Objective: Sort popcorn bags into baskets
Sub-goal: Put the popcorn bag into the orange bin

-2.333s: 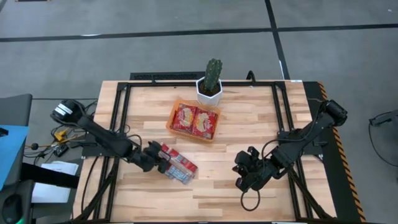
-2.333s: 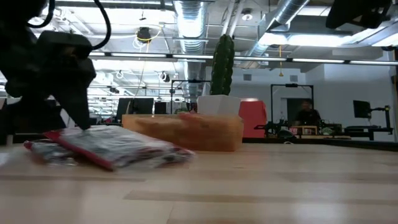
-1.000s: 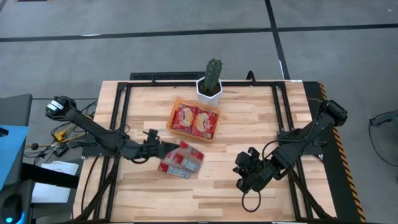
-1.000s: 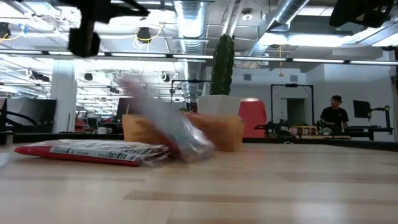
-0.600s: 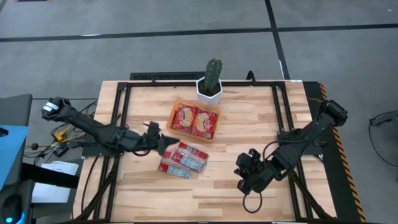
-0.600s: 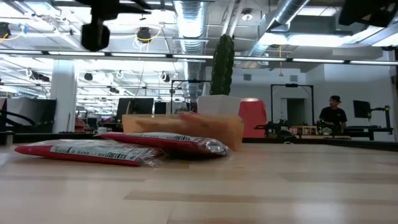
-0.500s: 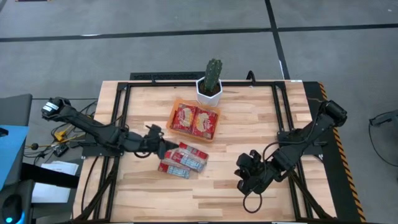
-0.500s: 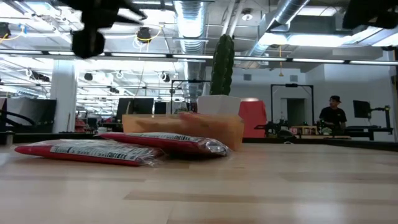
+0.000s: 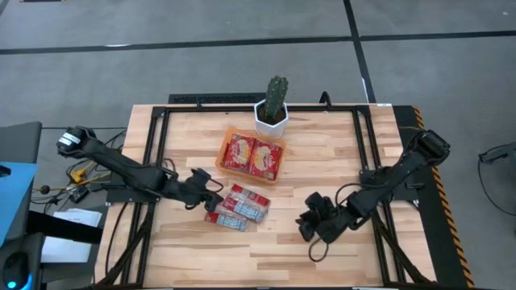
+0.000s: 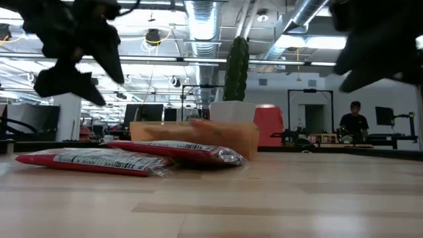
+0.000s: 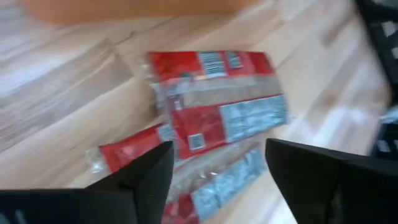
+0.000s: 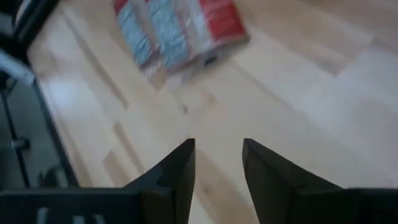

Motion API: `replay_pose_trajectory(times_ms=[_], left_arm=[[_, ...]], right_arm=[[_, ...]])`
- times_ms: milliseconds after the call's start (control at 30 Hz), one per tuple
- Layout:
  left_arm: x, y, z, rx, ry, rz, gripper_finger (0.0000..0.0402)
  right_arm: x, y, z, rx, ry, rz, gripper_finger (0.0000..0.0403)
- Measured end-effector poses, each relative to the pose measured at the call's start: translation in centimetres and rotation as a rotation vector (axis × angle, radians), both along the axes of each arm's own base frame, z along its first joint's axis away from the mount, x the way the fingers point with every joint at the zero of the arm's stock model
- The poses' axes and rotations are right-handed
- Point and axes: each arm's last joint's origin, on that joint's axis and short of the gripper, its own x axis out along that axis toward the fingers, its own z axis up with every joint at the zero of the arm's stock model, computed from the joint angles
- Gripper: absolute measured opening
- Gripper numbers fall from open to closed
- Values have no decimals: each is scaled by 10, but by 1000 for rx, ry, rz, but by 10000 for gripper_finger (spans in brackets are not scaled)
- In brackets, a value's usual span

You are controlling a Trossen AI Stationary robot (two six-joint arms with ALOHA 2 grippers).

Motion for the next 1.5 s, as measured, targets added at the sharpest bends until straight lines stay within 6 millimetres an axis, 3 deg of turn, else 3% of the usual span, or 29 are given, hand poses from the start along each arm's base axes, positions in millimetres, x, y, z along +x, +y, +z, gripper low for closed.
replay_pose_trajectory(times_ms=[167, 333, 633, 767, 1133, 1500], left_arm=[[9, -4, -22, -3, 99, 15, 252], [19, -9, -35, -34, 114, 11, 253], [33, -15, -52, -34, 104, -4, 253], [38, -14, -57, -32, 99, -4, 253], [48, 3, -52, -4, 50, 9, 253], [66, 12, -69, -34, 16, -24, 252]], right_arm=[[7, -9, -7, -11, -17, -45, 151], [16, -6, -19, -8, -15, -53, 131], [44, 6, -67, 36, -28, -87, 116], [57, 3, -78, 50, -37, -104, 116], [73, -17, -82, 3, -2, -86, 116], [88, -40, -80, -5, -9, -10, 116]])
